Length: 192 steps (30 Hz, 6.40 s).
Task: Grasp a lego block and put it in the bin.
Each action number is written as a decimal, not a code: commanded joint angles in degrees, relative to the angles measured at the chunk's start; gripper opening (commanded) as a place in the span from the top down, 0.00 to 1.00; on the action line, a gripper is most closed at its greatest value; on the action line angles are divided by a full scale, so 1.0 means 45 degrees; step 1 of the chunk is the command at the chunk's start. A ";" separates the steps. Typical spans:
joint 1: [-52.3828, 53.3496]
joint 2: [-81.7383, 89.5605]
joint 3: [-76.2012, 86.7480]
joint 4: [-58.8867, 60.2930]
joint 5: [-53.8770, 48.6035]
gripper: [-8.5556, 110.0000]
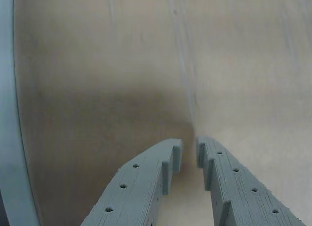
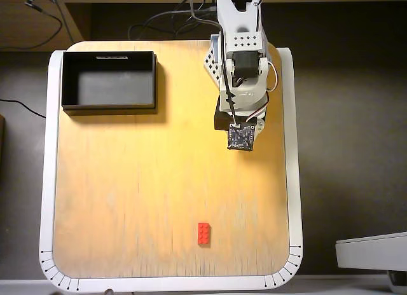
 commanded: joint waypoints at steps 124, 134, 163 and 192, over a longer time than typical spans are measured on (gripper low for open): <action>0.3145 -1.8281 -1.2832 -0.8984 0.3672 0.77; 0.3359 -1.9121 -1.4492 -0.8066 0.3789 0.71; 0.3984 -2.4238 -1.9707 -0.6016 0.3828 0.70; 0.4121 -2.5957 -2.0410 -0.7109 0.3965 0.70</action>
